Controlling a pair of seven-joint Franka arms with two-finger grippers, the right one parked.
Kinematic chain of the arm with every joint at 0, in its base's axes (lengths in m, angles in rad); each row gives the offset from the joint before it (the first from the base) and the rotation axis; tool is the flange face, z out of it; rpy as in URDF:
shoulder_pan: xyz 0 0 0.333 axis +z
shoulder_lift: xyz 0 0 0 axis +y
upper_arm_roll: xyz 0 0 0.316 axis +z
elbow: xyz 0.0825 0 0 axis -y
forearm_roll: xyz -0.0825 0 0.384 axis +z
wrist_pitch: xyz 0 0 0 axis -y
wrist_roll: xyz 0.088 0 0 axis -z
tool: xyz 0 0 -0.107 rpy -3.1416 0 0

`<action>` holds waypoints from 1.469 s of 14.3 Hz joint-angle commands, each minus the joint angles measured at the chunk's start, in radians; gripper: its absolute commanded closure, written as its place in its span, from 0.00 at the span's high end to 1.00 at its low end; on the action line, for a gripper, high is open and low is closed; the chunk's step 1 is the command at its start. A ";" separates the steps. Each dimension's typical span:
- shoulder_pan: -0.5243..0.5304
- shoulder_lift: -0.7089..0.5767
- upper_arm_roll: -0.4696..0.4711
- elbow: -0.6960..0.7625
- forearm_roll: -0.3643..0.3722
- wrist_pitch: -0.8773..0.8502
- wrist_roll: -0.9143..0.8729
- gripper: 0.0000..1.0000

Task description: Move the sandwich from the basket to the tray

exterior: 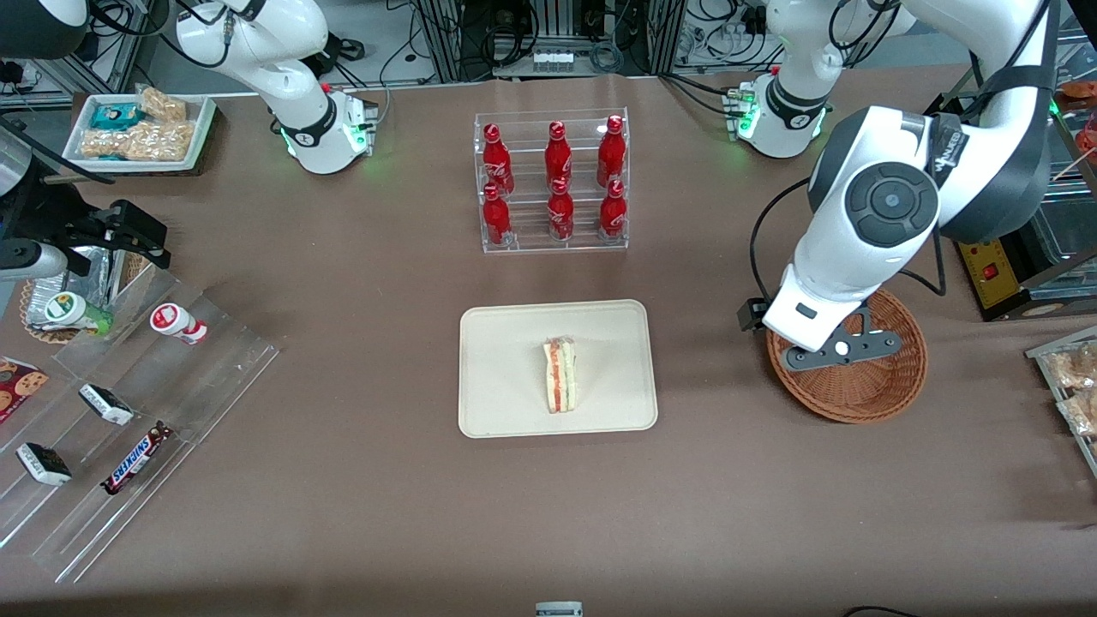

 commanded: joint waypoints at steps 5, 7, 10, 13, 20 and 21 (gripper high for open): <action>0.090 -0.030 -0.001 0.022 -0.056 -0.037 0.015 1.00; 0.128 -0.053 -0.001 0.018 -0.058 -0.042 0.035 1.00; 0.159 -0.090 0.051 0.019 -0.096 -0.102 0.200 1.00; 0.148 -0.142 0.164 0.016 -0.147 -0.148 0.409 1.00; 0.012 -0.236 0.387 0.025 -0.199 -0.320 0.765 1.00; 0.005 -0.231 0.393 0.036 -0.200 -0.314 0.769 1.00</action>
